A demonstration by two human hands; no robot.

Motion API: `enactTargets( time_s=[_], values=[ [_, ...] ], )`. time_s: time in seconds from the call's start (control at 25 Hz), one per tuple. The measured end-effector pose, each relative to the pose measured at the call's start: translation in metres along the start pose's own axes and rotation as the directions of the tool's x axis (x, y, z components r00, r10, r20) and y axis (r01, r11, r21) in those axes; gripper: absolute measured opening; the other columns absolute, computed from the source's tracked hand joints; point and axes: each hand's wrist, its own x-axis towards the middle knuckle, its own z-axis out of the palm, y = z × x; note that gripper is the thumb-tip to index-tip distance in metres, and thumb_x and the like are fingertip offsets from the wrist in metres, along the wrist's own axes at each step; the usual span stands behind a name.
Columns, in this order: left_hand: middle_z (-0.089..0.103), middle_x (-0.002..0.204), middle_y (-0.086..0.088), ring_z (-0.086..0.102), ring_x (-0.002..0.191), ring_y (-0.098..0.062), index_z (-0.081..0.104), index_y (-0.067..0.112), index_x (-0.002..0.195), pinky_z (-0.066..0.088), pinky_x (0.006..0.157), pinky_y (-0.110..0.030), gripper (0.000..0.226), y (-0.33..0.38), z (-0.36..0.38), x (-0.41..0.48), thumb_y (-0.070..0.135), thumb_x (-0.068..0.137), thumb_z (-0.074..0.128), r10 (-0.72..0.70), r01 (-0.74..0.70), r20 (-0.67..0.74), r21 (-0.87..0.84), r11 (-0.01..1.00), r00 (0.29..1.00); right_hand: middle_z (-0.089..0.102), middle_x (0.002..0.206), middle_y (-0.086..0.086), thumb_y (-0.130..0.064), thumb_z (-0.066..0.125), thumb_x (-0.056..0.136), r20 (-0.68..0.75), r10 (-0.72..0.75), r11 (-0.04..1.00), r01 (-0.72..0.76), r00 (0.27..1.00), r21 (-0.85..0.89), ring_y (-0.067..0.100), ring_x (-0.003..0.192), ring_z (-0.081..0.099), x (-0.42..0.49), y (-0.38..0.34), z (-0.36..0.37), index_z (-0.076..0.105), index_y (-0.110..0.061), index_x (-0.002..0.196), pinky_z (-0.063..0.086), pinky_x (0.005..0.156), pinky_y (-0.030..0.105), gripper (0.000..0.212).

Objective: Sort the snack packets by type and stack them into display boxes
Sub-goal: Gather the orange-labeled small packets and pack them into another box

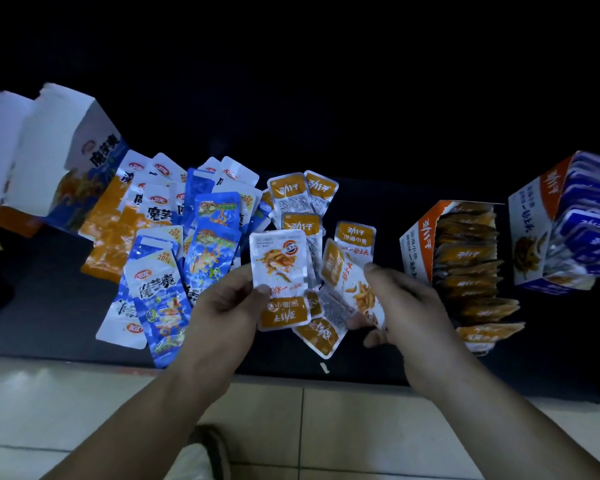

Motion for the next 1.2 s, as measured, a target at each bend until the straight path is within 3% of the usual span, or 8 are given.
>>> enactTargets(
  time_s=[0.24, 0.44, 0.56, 0.72, 0.88, 1.0, 1.08, 1.2],
  values=[
    [0.077, 0.099, -0.017, 0.075, 0.095, -0.037, 0.072, 0.009, 0.102, 0.058, 0.089, -0.063, 0.01, -0.003, 0.013, 0.0, 0.007, 0.101, 0.062, -0.006, 0.008, -0.039, 0.032, 0.999, 0.999, 0.077, 0.109, 0.012, -0.042, 0.057, 0.101, 0.263, 0.115, 0.979, -0.155, 0.958, 0.135, 0.029, 0.091, 0.074, 0.002, 0.002, 0.002, 0.071, -0.023, 0.123, 0.059, 0.091, 0.054, 0.032],
    [0.077, 0.103, -0.017, 0.076, 0.097, -0.035, 0.068, 0.004, 0.103, 0.059, 0.088, -0.061, 0.008, -0.006, 0.015, -0.002, 0.007, 0.101, 0.061, -0.097, 0.094, -0.028, -0.072, 0.993, 0.995, 0.076, 0.116, 0.001, -0.027, 0.052, 0.106, 0.305, 0.059, 0.979, -0.115, 0.951, 0.167, 0.024, 0.108, 0.073, 0.001, 0.004, 0.001, 0.071, -0.027, 0.122, 0.056, 0.098, 0.054, 0.025],
    [0.077, 0.105, -0.014, 0.076, 0.097, -0.032, 0.068, 0.005, 0.108, 0.062, 0.084, -0.056, 0.011, -0.008, 0.016, -0.005, 0.008, 0.102, 0.06, -0.164, 0.17, 0.059, -0.113, 0.979, 0.985, 0.076, 0.118, 0.001, -0.004, 0.043, 0.105, 0.376, 0.032, 0.987, -0.089, 0.926, 0.135, 0.026, 0.108, 0.073, -0.002, 0.001, 0.002, 0.074, -0.03, 0.118, 0.056, 0.096, 0.054, 0.042],
    [0.078, 0.095, -0.006, 0.076, 0.091, -0.025, 0.071, 0.016, 0.113, 0.064, 0.077, -0.037, 0.019, -0.009, 0.017, -0.009, 0.006, 0.102, 0.06, -0.037, 0.026, 0.149, 0.073, 0.997, 0.988, 0.077, 0.11, 0.008, -0.02, 0.057, 0.103, 0.339, 0.043, 0.994, -0.075, 0.94, 0.082, 0.033, 0.103, 0.074, 0.0, 0.005, 0.007, 0.072, -0.021, 0.111, 0.056, 0.096, 0.06, 0.017],
    [0.073, 0.095, 0.007, 0.073, 0.085, -0.019, 0.067, 0.037, 0.124, 0.06, 0.076, -0.037, 0.041, -0.006, 0.003, -0.001, 0.005, 0.098, 0.066, 0.122, -0.225, 0.289, 0.356, 0.907, 0.949, 0.078, 0.109, 0.0, -0.045, 0.072, 0.091, 0.291, 0.03, 0.999, -0.042, 0.956, 0.035, 0.023, 0.102, 0.075, 0.002, -0.001, 0.004, 0.072, -0.027, 0.108, 0.057, 0.095, 0.051, 0.024],
    [0.067, 0.098, 0.011, 0.065, 0.073, -0.017, 0.06, 0.046, 0.129, 0.057, 0.064, -0.035, 0.059, 0.011, -0.002, 0.006, 0.01, 0.088, 0.08, 0.192, -0.331, 0.315, 0.48, 0.812, 0.929, 0.079, 0.103, -0.006, -0.02, 0.074, 0.093, 0.303, 0.021, 0.981, 0.039, 0.953, -0.191, 0.011, 0.093, 0.076, 0.001, 0.003, -0.001, 0.07, -0.031, 0.108, 0.06, 0.087, 0.038, 0.02],
    [0.067, 0.1, 0.01, 0.062, 0.069, -0.013, 0.062, 0.04, 0.129, 0.057, 0.061, -0.026, 0.06, 0.015, 0.003, 0.009, 0.013, 0.081, 0.087, 0.223, -0.258, 0.135, 0.375, 0.89, 0.965, 0.079, 0.099, -0.008, -0.012, 0.069, 0.097, 0.246, 0.052, 0.977, 0.001, 0.968, -0.213, 0.01, 0.089, 0.076, 0.0, 0.011, -0.002, 0.068, -0.032, 0.109, 0.063, 0.082, 0.039, 0.023],
    [0.073, 0.106, -0.013, 0.076, 0.091, -0.023, 0.063, 0.016, 0.124, 0.064, 0.078, -0.038, 0.055, 0.0, 0.017, 0.006, 0.013, 0.077, 0.09, -0.011, 0.011, -0.045, 0.012, 1.0, 0.999, 0.078, 0.098, -0.01, -0.01, 0.065, 0.099, 0.069, 0.055, 0.995, -0.048, 0.996, -0.091, 0.011, 0.09, 0.076, 0.002, 0.019, 0.001, 0.068, -0.031, 0.11, 0.062, 0.087, 0.045, 0.024]
  ],
)
